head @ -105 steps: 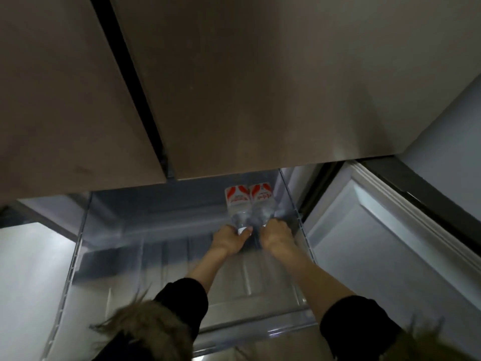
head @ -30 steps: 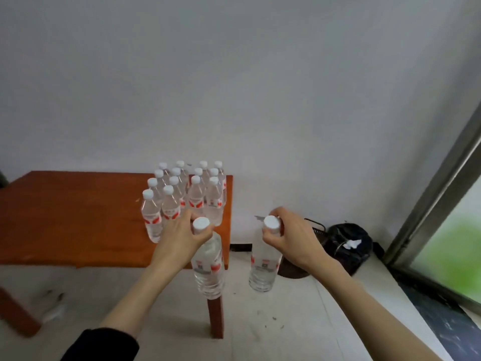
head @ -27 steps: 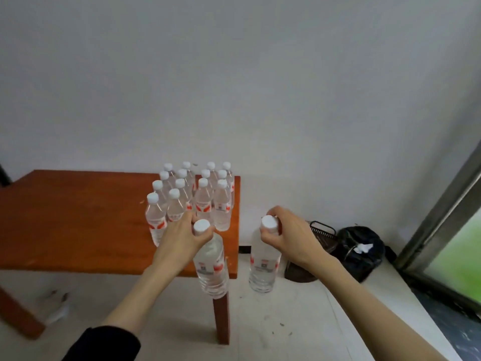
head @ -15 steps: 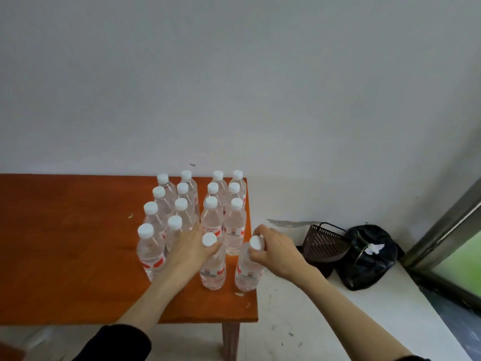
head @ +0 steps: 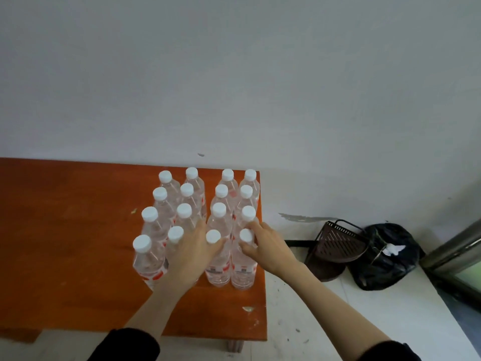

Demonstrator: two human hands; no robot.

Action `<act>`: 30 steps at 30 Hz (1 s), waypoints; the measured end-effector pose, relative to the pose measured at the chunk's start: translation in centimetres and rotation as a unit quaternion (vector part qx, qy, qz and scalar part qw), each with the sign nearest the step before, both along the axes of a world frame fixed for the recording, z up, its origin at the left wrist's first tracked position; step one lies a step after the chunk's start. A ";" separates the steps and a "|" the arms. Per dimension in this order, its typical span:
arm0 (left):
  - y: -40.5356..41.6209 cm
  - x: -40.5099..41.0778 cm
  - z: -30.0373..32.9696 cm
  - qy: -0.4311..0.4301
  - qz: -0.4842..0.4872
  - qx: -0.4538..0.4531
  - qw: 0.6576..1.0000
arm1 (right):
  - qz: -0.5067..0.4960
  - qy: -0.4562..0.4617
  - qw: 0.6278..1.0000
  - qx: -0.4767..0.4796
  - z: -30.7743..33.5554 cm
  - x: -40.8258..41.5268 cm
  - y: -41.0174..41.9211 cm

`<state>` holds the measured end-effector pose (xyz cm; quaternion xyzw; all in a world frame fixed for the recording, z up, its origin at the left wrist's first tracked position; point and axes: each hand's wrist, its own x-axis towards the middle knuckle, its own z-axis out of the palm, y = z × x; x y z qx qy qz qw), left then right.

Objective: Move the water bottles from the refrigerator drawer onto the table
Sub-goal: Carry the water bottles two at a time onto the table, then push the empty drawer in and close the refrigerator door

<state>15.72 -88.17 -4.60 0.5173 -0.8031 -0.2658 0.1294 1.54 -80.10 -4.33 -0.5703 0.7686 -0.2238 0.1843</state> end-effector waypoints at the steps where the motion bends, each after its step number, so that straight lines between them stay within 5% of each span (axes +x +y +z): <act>1: 0.1 -0.2 -0.1 0.010 0.000 0.009 1.000 | 0.000 -0.003 1.000 -0.003 -0.1 -0.1 0.0; 7: 0.2 0.1 0.0 0.011 -0.047 0.014 0.999 | -0.007 -0.058 0.998 0.002 -0.3 -0.6 0.9; 10: 0.7 0.8 0.4 -0.027 -0.064 -0.075 0.995 | -0.044 -0.071 0.996 0.015 0.1 -0.8 2.1; 15: 3.6 -1.3 4.3 0.096 -0.156 -0.130 0.975 | -0.108 -0.027 0.993 -0.027 2.8 -1.5 7.4; 21: 10.3 -4.7 5.3 0.098 -0.372 -0.168 0.908 | -0.238 0.146 0.960 -0.019 4.7 -0.6 19.9; 30: 28.2 -4.4 5.6 0.073 -0.620 -0.192 0.757 | -0.506 0.234 0.829 0.056 5.3 10.6 43.1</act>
